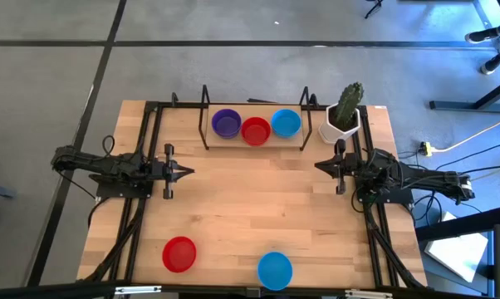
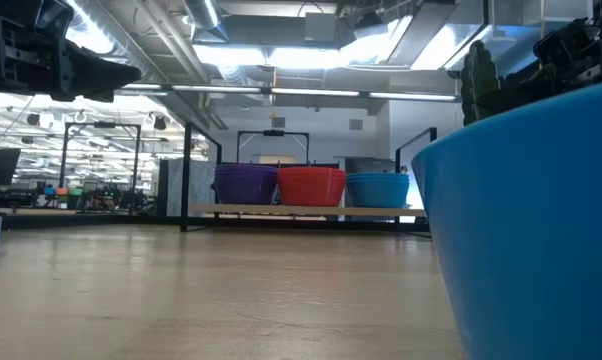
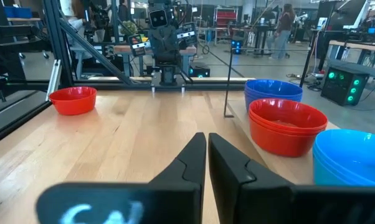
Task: Pick & Place Mini bowls
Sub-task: Stack the red bowl on top of the red bowl on the shelf
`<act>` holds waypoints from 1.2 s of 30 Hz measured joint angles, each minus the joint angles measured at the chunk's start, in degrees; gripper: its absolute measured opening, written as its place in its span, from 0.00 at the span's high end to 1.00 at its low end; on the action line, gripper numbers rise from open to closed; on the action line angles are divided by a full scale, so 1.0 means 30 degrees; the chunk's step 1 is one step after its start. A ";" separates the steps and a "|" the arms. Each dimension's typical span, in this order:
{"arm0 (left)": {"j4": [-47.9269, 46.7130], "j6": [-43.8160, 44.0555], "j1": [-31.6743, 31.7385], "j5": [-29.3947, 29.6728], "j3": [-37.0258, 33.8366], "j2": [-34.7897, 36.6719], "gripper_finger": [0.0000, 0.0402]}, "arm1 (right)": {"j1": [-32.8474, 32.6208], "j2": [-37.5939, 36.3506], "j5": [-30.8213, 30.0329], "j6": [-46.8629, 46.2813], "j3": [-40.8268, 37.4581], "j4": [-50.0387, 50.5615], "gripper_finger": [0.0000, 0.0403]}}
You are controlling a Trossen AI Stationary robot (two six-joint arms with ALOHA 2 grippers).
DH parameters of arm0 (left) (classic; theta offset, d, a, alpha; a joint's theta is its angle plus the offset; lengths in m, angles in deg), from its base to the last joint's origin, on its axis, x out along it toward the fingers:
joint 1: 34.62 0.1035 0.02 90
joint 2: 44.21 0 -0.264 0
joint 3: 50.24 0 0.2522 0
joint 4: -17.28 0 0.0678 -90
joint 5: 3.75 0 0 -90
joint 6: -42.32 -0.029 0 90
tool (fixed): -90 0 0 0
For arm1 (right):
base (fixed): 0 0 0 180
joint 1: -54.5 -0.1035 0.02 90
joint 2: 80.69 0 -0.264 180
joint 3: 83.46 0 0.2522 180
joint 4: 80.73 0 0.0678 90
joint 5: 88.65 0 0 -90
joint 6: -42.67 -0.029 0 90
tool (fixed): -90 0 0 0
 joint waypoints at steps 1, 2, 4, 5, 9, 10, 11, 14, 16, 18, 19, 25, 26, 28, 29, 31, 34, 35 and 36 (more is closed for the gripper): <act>-0.0002 0.0001 0.0000 -0.0010 0.0000 0.0000 1.00 | 0.0000 0.0000 -0.0006 0.0000 0.0000 0.0003 0.95; -0.0002 0.0008 0.0000 -0.0029 0.0000 0.0000 1.00 | 0.0000 0.0000 0.0002 0.0000 0.0000 0.0002 0.95; -0.0002 0.0033 0.0000 -0.0044 0.0000 0.0000 0.99 | 0.0000 0.0000 0.0001 -0.0054 0.0000 0.0007 0.95; -0.0002 0.0109 0.0000 -0.0044 0.0000 -0.0012 0.99 | 0.0000 0.0000 0.0002 -0.0102 0.0000 0.0007 0.95; -0.0012 0.0151 0.0000 -0.0134 0.0000 -0.0395 0.99 | 0.0000 0.0000 0.0000 -0.0087 0.0000 0.0007 0.99; -0.0016 0.0147 0.0000 -0.0138 0.0000 -0.0569 0.99 | 0.0000 0.0000 0.0002 -0.0083 0.0000 0.0007 0.99; -0.0016 0.0140 0.0000 -0.0146 0.0000 -0.0766 0.99 | 0.0000 0.0000 -0.0006 -0.0086 0.0000 0.0007 0.98; -0.0024 0.0145 0.0000 -0.0154 0.0000 -0.1489 0.99 | 0.0000 0.0000 -0.0210 -0.0086 0.0000 0.0007 0.99; -0.0024 0.0215 0.0000 -0.0182 0.0000 -0.2021 0.99 | 0.0000 0.0000 -0.0224 -0.0080 0.0000 0.0001 0.99; -0.0031 0.0474 0.0000 -0.0185 0.0000 -0.2479 0.99 | 0.0000 0.0000 -0.0224 -0.0102 0.0000 0.0007 0.99; -0.0031 0.0605 0.0000 -0.0182 0.0000 -0.2662 0.99 | 0.0000 0.0000 -0.0218 -0.0102 0.0000 0.0004 0.98; -0.0031 0.1863 0.0000 -0.0182 0.0000 -0.3446 1.00 | 0.0000 0.0000 -0.0210 -0.0093 0.0000 -0.0018 0.97; -0.0097 0.1988 0.0000 -0.0189 0.0047 -0.3501 0.99 | 0.0000 0.0000 -0.0202 -0.0087 0.0000 -0.0078 0.97; -0.0424 0.2368 -0.0123 -0.0177 0.0534 -0.3713 0.99 | 0.0000 0.0000 -0.0196 -0.0080 0.0000 -0.0254 0.98; -0.0540 0.2547 -0.0289 -0.0183 0.0983 -0.3884 0.99 | 0.0000 0.0000 -0.0195 -0.0039 0.0000 -0.0348 0.98; -0.0882 0.2813 -0.0875 -0.0165 0.2278 -0.4547 1.00 | 0.0000 -0.0006 -0.0188 -0.0041 0.0000 -0.0468 0.99; -0.1525 0.2754 -0.2019 0.0223 0.4411 -0.6374 0.99 | 0.0000 0.0000 -0.0166 -0.0034 0.0000 -0.0478 0.97; -0.1629 0.2711 -0.2455 0.0452 0.5295 -0.7148 0.99 | 0.0000 -0.0003 -0.0166 -0.0024 0.0000 -0.0463 0.97; -0.1803 0.2694 -0.2887 0.0750 0.6224 -0.7982 0.99 | 0.0000 0.0000 -0.0159 -0.0022 0.0000 -0.0447 0.96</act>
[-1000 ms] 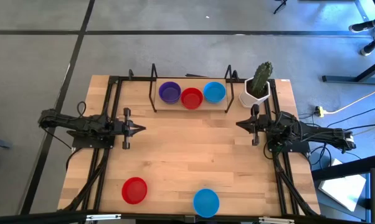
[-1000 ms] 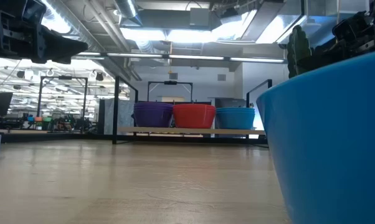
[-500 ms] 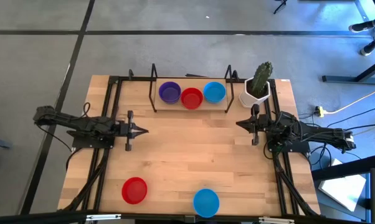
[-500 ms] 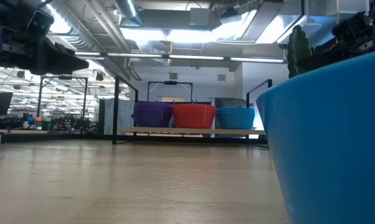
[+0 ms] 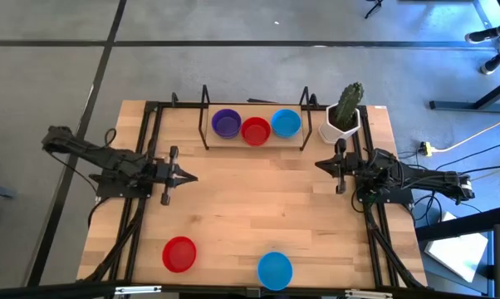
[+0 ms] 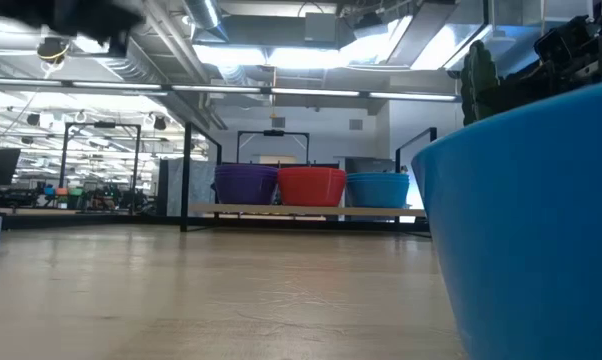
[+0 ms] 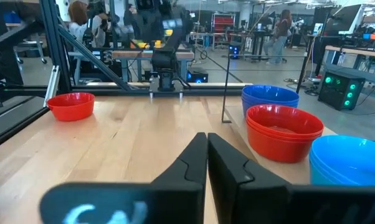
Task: Pick & Place Mini bowls
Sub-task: Stack the red bowl on top of the red bowl on the shelf
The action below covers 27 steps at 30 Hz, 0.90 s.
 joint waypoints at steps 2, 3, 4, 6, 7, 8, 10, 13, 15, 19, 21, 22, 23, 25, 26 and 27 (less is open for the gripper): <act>-0.1078 0.0064 -0.0856 0.0998 0.2173 -0.1860 1.00 | 0.0000 0.0000 -0.0001 -0.0008 0.0000 0.0003 0.95; -0.2106 0.0258 -0.1279 0.1521 0.3342 -0.2817 1.00 | 0.0000 0.0000 0.0000 -0.0022 0.0000 0.0010 0.95; -0.3448 0.0598 -0.1669 0.1982 0.4611 -0.3801 1.00 | 0.0000 -0.0003 0.0000 -0.0022 0.0000 0.0020 0.95; -0.6584 0.1702 -0.2333 0.2667 0.7225 -0.5766 0.99 | 0.0000 0.0000 -0.0001 -0.0022 0.0000 0.0077 0.95; -0.8447 0.2412 -0.2583 0.2841 0.8571 -0.6676 0.99 | 0.0000 0.0000 0.0000 -0.0026 0.0000 0.0164 0.95; -1.0318 0.3213 -0.2795 0.2948 0.9812 -0.7582 0.99 | 0.0000 -0.0002 0.0007 -0.0029 0.0000 0.0258 0.96; -1.3996 0.5298 -0.3103 0.2933 1.2077 -0.9325 0.99 | 0.0000 0.0000 0.0001 -0.0030 0.0000 0.0417 0.96; -1.8618 0.8584 -0.3310 0.1962 1.4692 -1.1637 0.99 | 0.0000 0.0000 0.0007 -0.0036 0.0000 0.0556 0.97; -2.0729 1.0333 -0.3328 0.0943 1.5719 -1.2838 0.99 | 0.0000 -0.0003 0.0007 -0.0036 0.0000 0.0556 0.98; -2.2323 1.2633 -0.3321 -0.0711 1.6245 -1.4491 0.98 | 0.0000 0.0000 0.0007 -0.0044 0.0000 0.0498 0.97; -2.2670 1.3561 -0.3321 -0.1228 1.6245 -1.5226 0.97 | 0.0000 0.0000 0.0007 -0.0044 0.0000 0.0484 0.97; -2.2761 1.4058 -0.3327 -0.1506 1.6245 -1.5581 0.96 | 0.0000 0.0000 0.0007 -0.0051 0.0000 0.0478 0.96; -2.2821 1.4522 -0.3359 -0.1829 1.6245 -1.5982 0.96 | 0.0000 0.0000 0.0007 -0.0079 0.0000 0.0478 0.96; -2.2777 1.5281 -0.3613 -0.2135 1.6245 -1.6667 0.93 | 0.0000 0.0000 0.0007 -0.0131 0.0000 0.0476 0.95; -2.2723 1.5518 -0.3804 -0.2204 1.6245 -1.7031 0.92 | 0.0000 -0.0005 0.0007 -0.0138 0.0000 0.0476 0.95; -2.2709 1.5643 -0.4017 -0.2243 1.6245 -1.7381 0.90 | 0.0000 0.0000 0.0007 -0.0138 0.0000 0.0476 0.95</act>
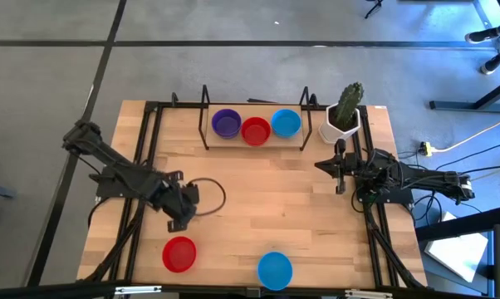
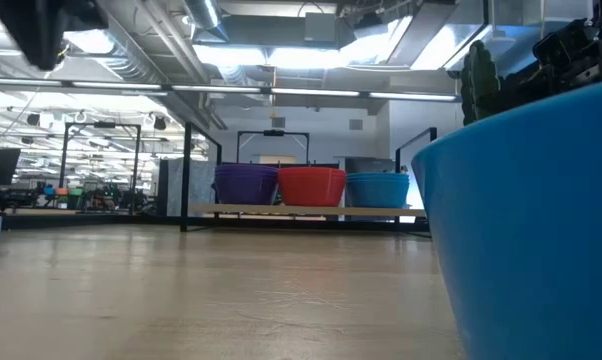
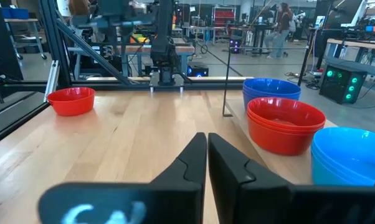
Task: Pick & Place Mini bowls
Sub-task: Stack the red bowl on top of the red bowl on the shelf
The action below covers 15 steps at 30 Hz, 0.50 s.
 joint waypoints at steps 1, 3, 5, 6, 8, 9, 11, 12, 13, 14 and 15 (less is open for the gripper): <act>-0.0013 0.0006 -0.0208 0.0006 0.0000 -0.0348 0.88 | 0.0000 0.0000 0.0006 0.0000 0.0000 0.0000 0.95; -0.0006 0.0006 -0.0631 -0.0001 0.0000 -0.0953 0.83 | 0.0000 0.0000 0.0167 -0.0007 0.0000 0.0000 0.95; 0.0025 0.0311 -0.1080 0.0007 0.0000 -0.1452 0.78 | 0.0000 0.0000 0.0341 -0.0007 0.0000 0.0000 0.95; 0.0094 0.0651 -0.1311 0.0003 0.0000 -0.1698 0.75 | 0.0000 -0.0001 0.0475 -0.0007 0.0000 0.0000 0.95; 0.0335 0.1460 -0.1788 -0.0048 0.0000 -0.2110 0.69 | 0.0000 0.0000 0.0717 -0.0014 0.0000 0.0000 0.95; 0.0546 0.1874 -0.2018 -0.0127 0.0000 -0.2246 0.66 | 0.0000 0.0000 0.0721 -0.0107 0.0000 0.0000 0.95; 0.0967 0.2570 -0.2482 -0.0159 0.0000 -0.2504 0.59 | 0.0000 0.0000 0.0721 -0.0363 0.0000 0.0000 0.95; 0.1185 0.2754 -0.2719 -0.0234 0.0000 -0.2648 0.56 | 0.0000 0.0000 0.0727 -0.0378 0.0000 0.0000 0.95; 0.1381 0.2841 -0.2977 -0.0373 0.0000 -0.2811 0.53 | 0.0000 0.0000 0.0803 -0.0379 0.0000 0.0000 0.95; 0.1592 0.2851 -0.3263 -0.0589 0.0000 -0.3003 0.51 | 0.0000 0.0000 0.0932 -0.0386 0.0000 0.0000 0.95; 0.1797 0.2868 -0.3589 -0.0659 0.0000 -0.3223 0.49 | 0.0000 0.0000 0.1014 -0.0390 0.0000 0.0000 0.95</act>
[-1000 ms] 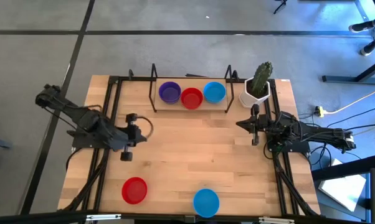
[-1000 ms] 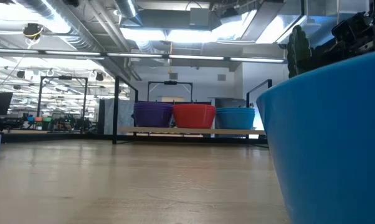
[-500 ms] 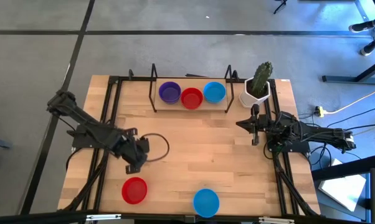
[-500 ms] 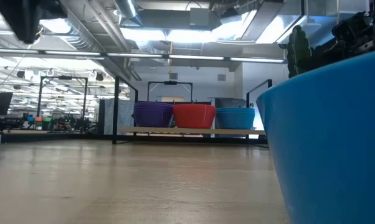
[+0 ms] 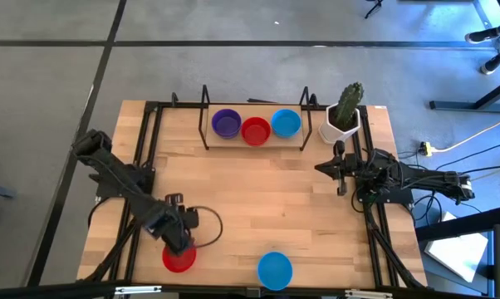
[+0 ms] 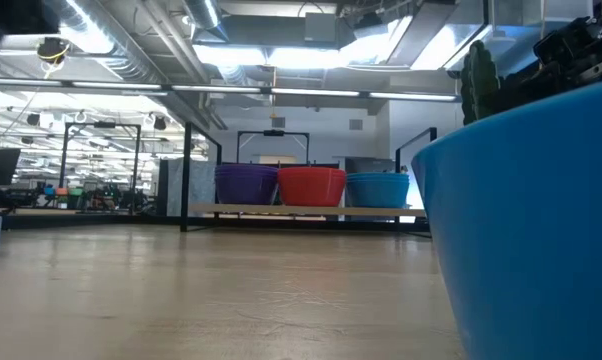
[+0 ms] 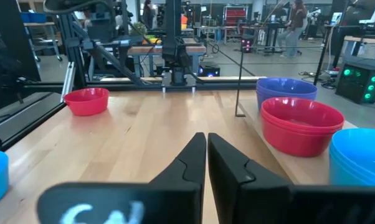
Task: Pick & Place Mini bowls
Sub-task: Stack the red bowl on top of the red bowl on the shelf
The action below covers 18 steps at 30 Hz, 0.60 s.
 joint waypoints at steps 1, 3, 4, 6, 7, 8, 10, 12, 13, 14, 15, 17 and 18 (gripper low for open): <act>0.0183 0.0065 -0.0300 -0.0020 0.0000 -0.0227 0.47 | 0.0000 0.0000 0.0006 -0.0019 0.0000 0.0000 0.95; 0.0368 0.0449 -0.0833 -0.0041 0.0000 -0.0714 0.45 | 0.0000 -0.0003 0.0006 -0.0040 0.0000 0.0000 0.95; 0.0325 0.0901 -0.1042 -0.0034 0.0000 -0.0987 0.44 | 0.0000 0.0000 0.0006 -0.0040 0.0000 -0.0001 0.95; 0.0361 0.1692 -0.1440 -0.0002 0.0000 -0.1543 0.43 | 0.0000 0.0000 0.0000 -0.0040 0.0000 -0.0001 0.95; 0.0357 0.2043 -0.1629 0.0017 0.0000 -0.1811 0.43 | 0.0000 0.0000 0.0006 -0.0040 0.0000 -0.0007 0.95; 0.0377 0.2410 -0.1819 0.0017 0.0000 -0.2065 0.43 | 0.0000 -0.0003 0.0006 -0.0040 0.0000 -0.0019 0.95; 0.0547 0.2970 -0.2167 -0.0022 0.0000 -0.2541 0.44 | 0.0000 0.0000 0.0006 -0.0077 0.0000 -0.0132 0.95; 0.1076 0.3181 -0.2427 -0.0034 0.0000 -0.2985 0.44 | 0.0000 0.0000 0.0000 -0.0112 0.0007 -0.0198 0.95; 0.1336 0.3238 -0.2527 -0.0034 0.0000 -0.3209 0.44 | 0.0000 -0.0004 0.0006 -0.0113 0.0007 -0.0239 0.95; 0.1479 0.3371 -0.2613 -0.0027 0.0000 -0.3427 0.44 | 0.0000 -0.0007 -0.0001 -0.0113 0.0007 -0.0298 0.95; 0.1532 0.3513 -0.2697 -0.0030 0.0000 -0.3628 0.44 | 0.0000 0.0000 0.0001 -0.0112 0.0007 -0.0311 0.95; 0.1575 0.3676 -0.2723 -0.0026 0.0000 -0.4034 0.44 | 0.0000 0.0000 0.0002 -0.0112 0.0007 -0.0370 0.95; 0.1592 0.3670 -0.2723 -0.0031 0.0000 -0.4212 0.44 | 0.0000 0.0000 -0.0001 -0.0112 0.0007 -0.0457 0.95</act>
